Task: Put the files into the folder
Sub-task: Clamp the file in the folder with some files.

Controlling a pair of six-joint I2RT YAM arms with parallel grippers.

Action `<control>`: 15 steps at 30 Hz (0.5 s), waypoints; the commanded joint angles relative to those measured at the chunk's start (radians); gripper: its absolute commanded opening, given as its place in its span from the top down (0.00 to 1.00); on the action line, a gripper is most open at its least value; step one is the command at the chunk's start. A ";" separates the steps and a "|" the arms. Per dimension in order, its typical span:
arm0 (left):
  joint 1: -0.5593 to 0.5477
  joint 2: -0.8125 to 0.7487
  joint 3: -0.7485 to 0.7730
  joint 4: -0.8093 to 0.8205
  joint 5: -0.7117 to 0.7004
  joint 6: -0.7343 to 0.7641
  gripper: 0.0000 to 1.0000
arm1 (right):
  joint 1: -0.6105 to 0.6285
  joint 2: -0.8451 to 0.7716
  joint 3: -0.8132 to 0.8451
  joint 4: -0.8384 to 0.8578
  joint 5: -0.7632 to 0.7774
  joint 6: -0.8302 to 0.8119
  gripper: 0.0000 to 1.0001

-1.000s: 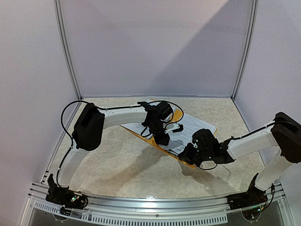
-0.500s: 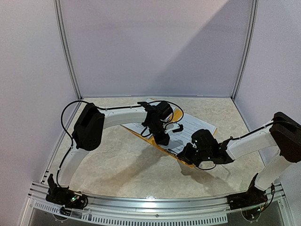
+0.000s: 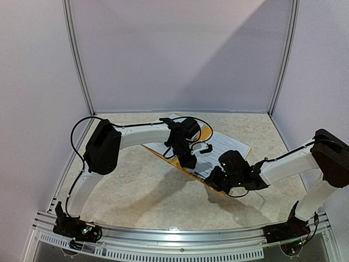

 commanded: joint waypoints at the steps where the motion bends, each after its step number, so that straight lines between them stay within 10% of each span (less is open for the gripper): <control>1: -0.026 0.027 -0.037 -0.087 0.038 0.007 0.81 | 0.004 0.137 -0.093 -0.369 0.045 0.015 0.90; 15: -0.026 0.027 -0.033 -0.086 0.035 0.009 0.81 | 0.005 0.146 -0.117 -0.357 0.023 0.023 0.88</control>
